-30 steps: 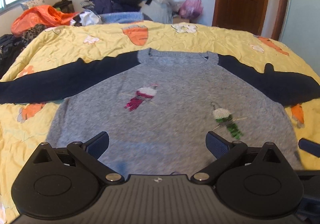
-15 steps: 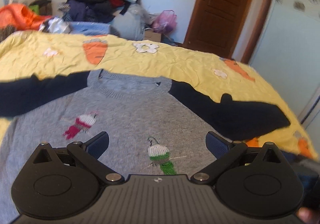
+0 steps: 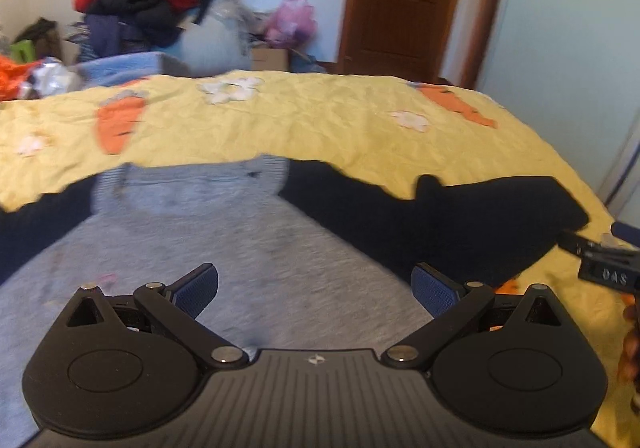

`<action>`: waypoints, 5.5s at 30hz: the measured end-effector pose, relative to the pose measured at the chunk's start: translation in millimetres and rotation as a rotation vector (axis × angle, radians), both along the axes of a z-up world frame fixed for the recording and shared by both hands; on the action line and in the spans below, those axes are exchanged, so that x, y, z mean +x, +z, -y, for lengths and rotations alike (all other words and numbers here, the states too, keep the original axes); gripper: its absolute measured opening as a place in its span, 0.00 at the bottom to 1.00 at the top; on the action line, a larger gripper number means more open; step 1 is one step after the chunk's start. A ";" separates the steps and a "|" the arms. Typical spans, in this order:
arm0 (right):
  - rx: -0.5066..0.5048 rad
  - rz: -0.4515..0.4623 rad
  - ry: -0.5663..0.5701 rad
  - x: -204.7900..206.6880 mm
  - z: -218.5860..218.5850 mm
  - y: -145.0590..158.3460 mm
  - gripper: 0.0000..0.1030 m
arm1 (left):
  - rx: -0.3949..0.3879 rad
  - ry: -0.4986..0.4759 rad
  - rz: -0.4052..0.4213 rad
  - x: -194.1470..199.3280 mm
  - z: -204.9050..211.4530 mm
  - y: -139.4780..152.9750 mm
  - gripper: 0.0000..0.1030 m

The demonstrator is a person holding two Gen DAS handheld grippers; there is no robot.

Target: Fold small clothes

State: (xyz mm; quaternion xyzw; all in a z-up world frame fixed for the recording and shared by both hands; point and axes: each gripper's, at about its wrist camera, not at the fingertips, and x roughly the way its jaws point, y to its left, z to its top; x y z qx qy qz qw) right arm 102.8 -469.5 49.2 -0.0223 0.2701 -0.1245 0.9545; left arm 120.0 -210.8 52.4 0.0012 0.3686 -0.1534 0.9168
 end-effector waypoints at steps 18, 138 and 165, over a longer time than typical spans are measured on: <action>0.382 -0.087 -0.003 57.2 134.9 -33.7 1.00 | -0.131 -0.101 -0.166 76.9 50.4 -28.5 1.00; 0.333 -0.208 0.609 137.5 -266.8 -13.7 0.46 | -0.335 0.177 -0.224 54.3 -248.5 -39.3 0.43; 0.312 -0.133 0.777 51.6 -401.6 -3.2 0.97 | -0.848 0.850 0.073 -78.7 -620.4 -41.5 1.00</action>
